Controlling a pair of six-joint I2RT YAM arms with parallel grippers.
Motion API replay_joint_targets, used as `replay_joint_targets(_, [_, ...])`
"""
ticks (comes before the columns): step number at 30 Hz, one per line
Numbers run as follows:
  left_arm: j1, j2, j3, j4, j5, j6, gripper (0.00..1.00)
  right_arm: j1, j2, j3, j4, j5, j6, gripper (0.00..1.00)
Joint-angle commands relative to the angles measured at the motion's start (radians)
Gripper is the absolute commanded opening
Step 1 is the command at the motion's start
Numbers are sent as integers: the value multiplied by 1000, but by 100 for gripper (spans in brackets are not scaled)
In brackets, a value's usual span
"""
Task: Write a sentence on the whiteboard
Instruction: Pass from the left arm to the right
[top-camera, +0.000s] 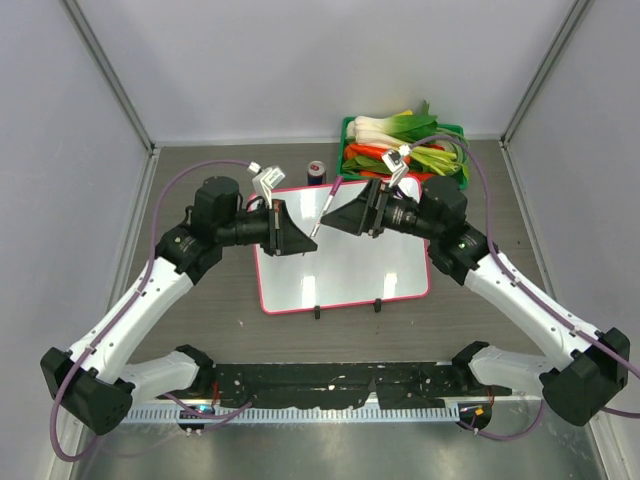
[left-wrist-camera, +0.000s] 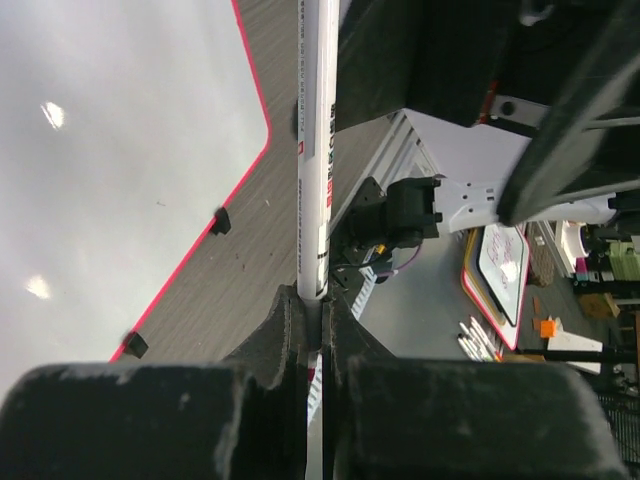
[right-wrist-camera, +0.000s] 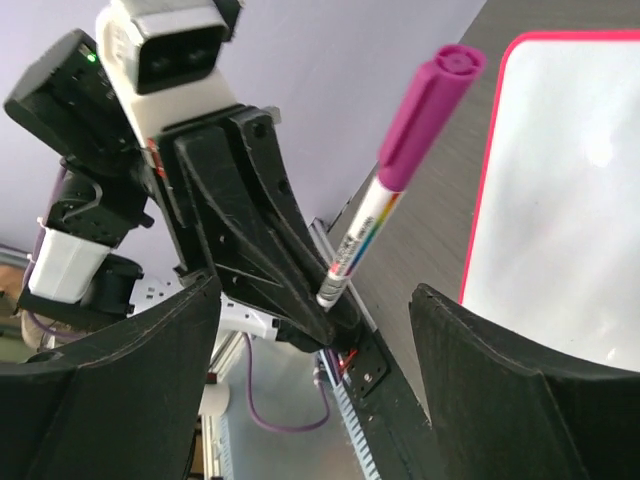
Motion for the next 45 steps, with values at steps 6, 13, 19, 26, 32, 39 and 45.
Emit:
replay_joint_targets(6, [3,-13,47,37,118,12,0,32,62,-23,190,-131,87,64])
replay_joint_targets(13, [3,-10,36,45,128,4,0,50,76,-34,216,-162,92,50])
replay_joint_targets(19, [3,-15,19,50,129,2,0,61,74,-45,209,-166,84,40])
replay_joint_targets(26, [3,-13,9,60,140,-8,0,64,80,-54,210,-159,87,31])
replay_joint_targets(32, [3,-15,1,62,141,-8,0,65,88,-60,210,-159,83,7])
replay_joint_targets(39, [3,-32,-17,51,122,-5,1,65,63,-80,207,-134,54,1])
replay_joint_targets(45, [3,-103,-74,33,8,-8,65,65,36,-88,114,-42,-6,1])
